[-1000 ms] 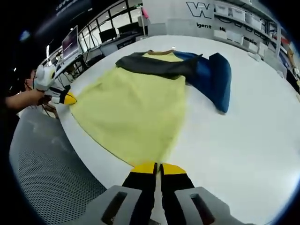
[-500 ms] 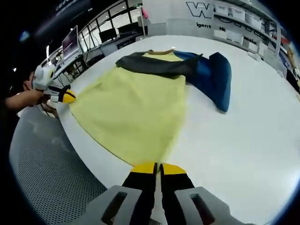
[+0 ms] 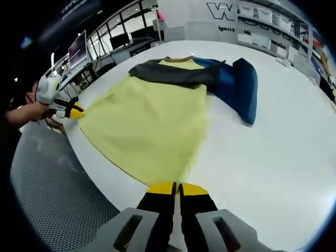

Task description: Fold the garment on the visible template until the final outline fits inside the template.

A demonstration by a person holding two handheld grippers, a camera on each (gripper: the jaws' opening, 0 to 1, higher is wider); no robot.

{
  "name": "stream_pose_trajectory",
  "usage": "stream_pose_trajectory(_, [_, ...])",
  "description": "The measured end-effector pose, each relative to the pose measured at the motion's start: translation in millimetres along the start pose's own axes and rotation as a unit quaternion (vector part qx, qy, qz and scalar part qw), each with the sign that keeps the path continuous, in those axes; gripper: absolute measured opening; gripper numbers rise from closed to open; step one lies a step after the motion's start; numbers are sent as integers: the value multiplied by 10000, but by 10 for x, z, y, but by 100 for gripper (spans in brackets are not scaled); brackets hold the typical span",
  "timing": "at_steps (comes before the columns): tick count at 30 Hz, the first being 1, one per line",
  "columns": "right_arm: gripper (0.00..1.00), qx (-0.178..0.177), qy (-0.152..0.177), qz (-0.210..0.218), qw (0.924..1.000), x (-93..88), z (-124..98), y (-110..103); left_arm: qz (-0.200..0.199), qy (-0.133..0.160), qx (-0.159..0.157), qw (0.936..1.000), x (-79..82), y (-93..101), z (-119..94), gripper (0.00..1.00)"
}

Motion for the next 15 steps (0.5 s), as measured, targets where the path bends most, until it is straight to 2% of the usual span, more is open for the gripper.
stream_pose_trajectory(2, [0, -1, -2, -9, 10000, -3, 4, 3, 84, -45, -37, 9999, -3, 29, 0, 10])
stream_pose_trajectory(15, [0, -7, -27, -6, 10000, -15, 3, -10, -87, -208, -106, 9997, -172, 91, -137, 9])
Point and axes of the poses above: the point that each gripper's makers call its tool centre point, and the gripper's own axes: z roughly forward along the fingers, y roughly to its right, x roughly out of its top, the point moved 4 cm from there along -z, roughly backward along the fingers, and after that the axes turned 1 degree about -y, right-handed, at the moved point
